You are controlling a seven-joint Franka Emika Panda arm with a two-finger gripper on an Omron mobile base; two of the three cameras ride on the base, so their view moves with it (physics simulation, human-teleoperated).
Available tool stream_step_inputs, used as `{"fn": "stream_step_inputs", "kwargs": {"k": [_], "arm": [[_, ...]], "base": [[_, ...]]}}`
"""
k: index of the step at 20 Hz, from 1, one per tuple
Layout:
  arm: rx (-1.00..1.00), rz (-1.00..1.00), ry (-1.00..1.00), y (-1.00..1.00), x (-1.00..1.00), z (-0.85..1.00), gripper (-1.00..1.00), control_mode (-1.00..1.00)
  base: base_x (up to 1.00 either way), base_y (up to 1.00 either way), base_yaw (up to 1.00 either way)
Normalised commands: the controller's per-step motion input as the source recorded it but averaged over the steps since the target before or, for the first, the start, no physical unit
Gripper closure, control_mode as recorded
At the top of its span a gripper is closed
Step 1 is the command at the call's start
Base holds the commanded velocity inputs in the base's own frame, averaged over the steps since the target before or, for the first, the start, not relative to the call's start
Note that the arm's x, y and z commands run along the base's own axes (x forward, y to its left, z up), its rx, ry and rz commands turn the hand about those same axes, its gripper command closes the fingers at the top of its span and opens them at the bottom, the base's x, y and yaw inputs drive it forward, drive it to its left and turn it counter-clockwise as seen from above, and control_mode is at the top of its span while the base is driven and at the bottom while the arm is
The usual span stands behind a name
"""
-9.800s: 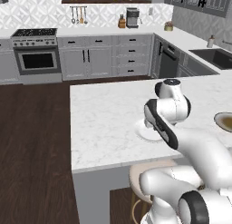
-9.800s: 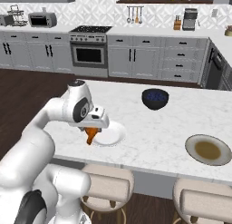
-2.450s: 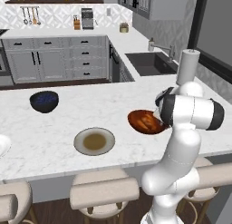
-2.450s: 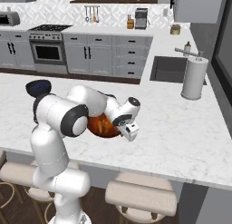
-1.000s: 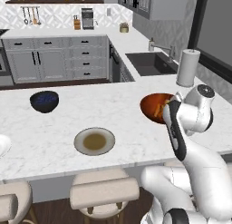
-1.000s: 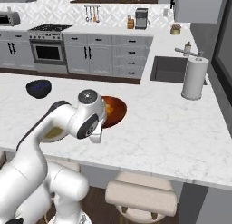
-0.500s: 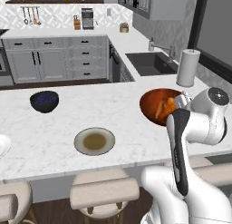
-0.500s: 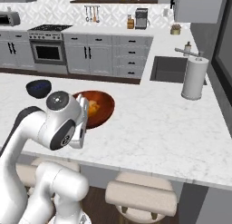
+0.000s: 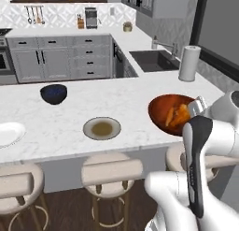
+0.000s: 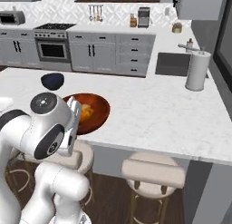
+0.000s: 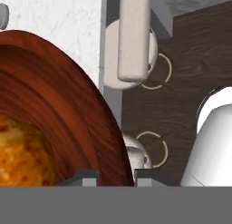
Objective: Pick the chicken drumstick and carrot from their plates and place them in the bowl. Then put the bowl in the fridge.
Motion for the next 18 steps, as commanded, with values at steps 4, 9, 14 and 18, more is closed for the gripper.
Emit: {"fn": "stream_step_inputs", "kwargs": {"k": [4,9,14,18], "arm": [[0.00,0.00,0.00,0.00,0.00,0.00,1.00,1.00],[0.00,0.00,0.00,0.00,0.00,0.00,1.00,1.00],[0.00,0.00,0.00,0.00,0.00,0.00,1.00,1.00],[0.00,0.00,0.00,0.00,0.00,0.00,1.00,1.00]], "base": [[-0.98,0.92,0.06],[-0.62,1.00,0.27],[0.07,1.00,0.39],[0.98,1.00,0.01]]}}
